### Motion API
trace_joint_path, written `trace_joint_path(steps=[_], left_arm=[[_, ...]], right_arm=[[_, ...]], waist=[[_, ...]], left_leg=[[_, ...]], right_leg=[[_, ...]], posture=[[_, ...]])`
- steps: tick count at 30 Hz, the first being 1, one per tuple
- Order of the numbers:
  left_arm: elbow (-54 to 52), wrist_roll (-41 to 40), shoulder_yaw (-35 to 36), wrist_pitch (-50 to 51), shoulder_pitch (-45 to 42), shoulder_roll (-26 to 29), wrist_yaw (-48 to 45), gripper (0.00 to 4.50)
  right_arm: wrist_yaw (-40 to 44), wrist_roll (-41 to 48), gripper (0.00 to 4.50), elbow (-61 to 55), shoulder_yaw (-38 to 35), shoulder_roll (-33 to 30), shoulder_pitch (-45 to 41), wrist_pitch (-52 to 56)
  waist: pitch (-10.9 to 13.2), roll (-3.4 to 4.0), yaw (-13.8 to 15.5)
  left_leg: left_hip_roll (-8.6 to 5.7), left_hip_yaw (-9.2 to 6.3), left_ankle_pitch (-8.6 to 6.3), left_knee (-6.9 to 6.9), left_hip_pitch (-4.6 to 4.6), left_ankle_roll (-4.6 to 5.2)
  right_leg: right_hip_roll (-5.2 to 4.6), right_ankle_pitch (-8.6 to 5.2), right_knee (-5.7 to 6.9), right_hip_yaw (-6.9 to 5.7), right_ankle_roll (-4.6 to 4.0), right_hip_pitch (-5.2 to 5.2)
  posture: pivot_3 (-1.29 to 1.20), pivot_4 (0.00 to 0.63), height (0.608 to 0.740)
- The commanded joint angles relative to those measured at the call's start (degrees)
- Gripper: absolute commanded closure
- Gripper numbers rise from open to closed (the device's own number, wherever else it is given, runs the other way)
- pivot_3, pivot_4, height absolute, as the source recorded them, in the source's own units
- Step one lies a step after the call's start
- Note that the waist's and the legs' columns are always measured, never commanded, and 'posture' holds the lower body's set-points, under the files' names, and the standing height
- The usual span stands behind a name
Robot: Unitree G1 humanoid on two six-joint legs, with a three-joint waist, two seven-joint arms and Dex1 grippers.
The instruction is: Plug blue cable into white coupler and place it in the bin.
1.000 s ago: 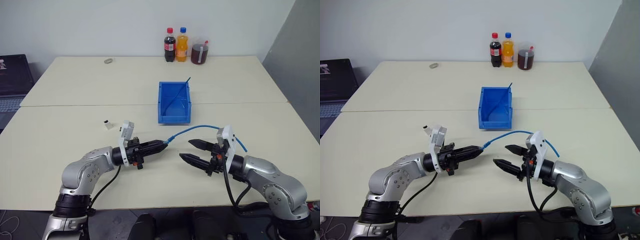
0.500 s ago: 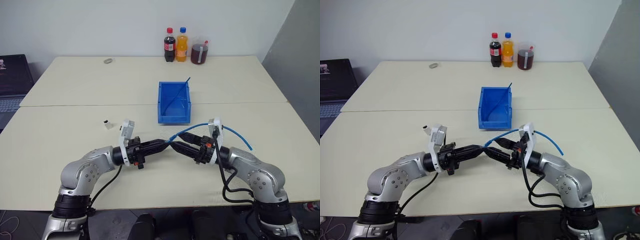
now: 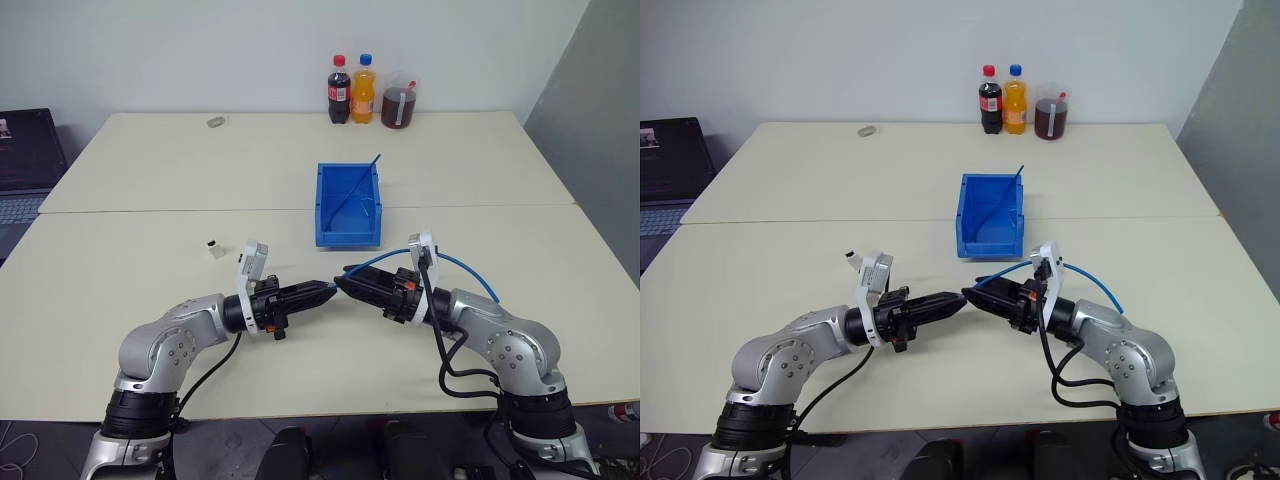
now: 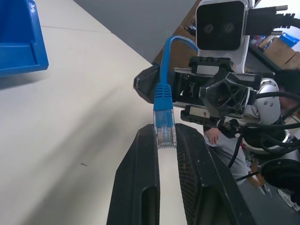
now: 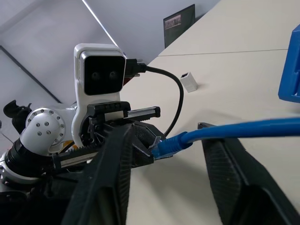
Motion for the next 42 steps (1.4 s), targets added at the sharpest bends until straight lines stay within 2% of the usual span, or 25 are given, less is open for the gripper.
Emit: trace_joint_path(steps=[1,5,7,20,21,28,34,39,42], left_arm=[[-1.7,-0.2,0.1,-0.7,0.0,0.1,-0.4,4.27],[-1.5,-0.1,-0.1,-1.0,-0.1,0.0,-0.5,4.27],[-1.5,-0.1,-0.1,-0.9,-0.1,0.0,-0.6,4.27],[-0.5,3.5,-0.6,-4.1,-0.4,-0.6,0.5,4.27],[-0.3,3.9,-0.6,-4.4,-0.4,-0.5,0.8,3.71],[-0.4,5.2,0.1,-5.4,0.4,0.2,1.3,2.47],[-2.2,7.4,1.3,-8.2,3.0,1.6,2.8,1.22],[-4.9,12.9,3.8,-15.2,7.0,0.2,10.1,0.18],[-6.6,18.0,5.6,-20.2,10.2,-3.1,19.1,0.18]], right_arm=[[1.4,2.0,3.30,-1.6,0.6,-0.4,-0.8,0.3],[1.6,2.1,4.24,-1.7,1.0,-0.7,-0.9,0.6],[1.8,2.2,4.43,-1.7,1.1,-0.9,-1.0,0.7],[1.9,2.2,4.45,-2.0,0.7,-1.1,-1.0,1.2],[1.8,2.1,4.46,-2.0,0.6,-1.0,-1.0,1.0],[1.5,1.7,4.46,-1.9,0.2,-1.1,-0.8,0.4],[1.9,1.3,4.48,-2.1,-0.8,-2.4,-0.7,-0.2],[2.7,-0.2,4.48,-2.2,-2.6,-6.0,0.2,-1.8],[2.8,-0.7,4.48,-2.1,-3.6,-7.7,1.0,-3.0]], waist=[[0.0,0.00,0.0],[0.0,0.00,0.0],[0.0,0.00,0.0],[0.0,0.00,0.0],[0.0,0.00,0.0],[0.0,0.00,0.0],[0.0,0.00,0.0],[0.0,0.00,0.0],[0.0,0.00,0.1]], left_leg=[[0.00,0.00,0.00,0.00,0.00,0.00],[0.00,0.00,0.00,-0.01,0.00,0.00],[0.00,0.00,0.00,-0.01,0.00,0.00],[0.00,0.00,0.00,-0.02,0.00,0.00],[0.00,0.00,0.00,-0.02,0.00,0.00],[0.00,0.01,0.00,-0.02,-0.01,0.00],[0.01,0.02,0.00,-0.04,-0.01,0.00],[0.01,0.02,0.00,-0.04,-0.02,0.00],[0.03,0.03,0.00,-0.04,-0.03,0.00]], right_leg=[[0.00,0.00,0.00,0.00,0.00,0.00],[0.00,0.00,0.00,0.00,0.00,0.00],[0.01,0.00,0.00,0.00,0.00,-0.01],[0.00,0.00,-0.01,0.00,0.00,-0.01],[0.01,0.00,-0.01,0.00,0.00,-0.01],[0.00,0.00,-0.02,0.01,0.00,-0.02],[0.00,0.00,-0.02,0.02,0.00,-0.03],[-0.01,0.00,-0.04,0.03,0.00,-0.04],[-0.10,0.00,-0.07,0.06,0.00,-0.04]], posture=[[0.00,0.150,0.740],[0.00,0.150,0.740],[0.00,0.150,0.740],[0.00,0.150,0.740],[0.00,0.150,0.740],[0.00,0.150,0.740],[0.00,0.150,0.740],[0.00,0.150,0.740],[0.00,0.150,0.740]])
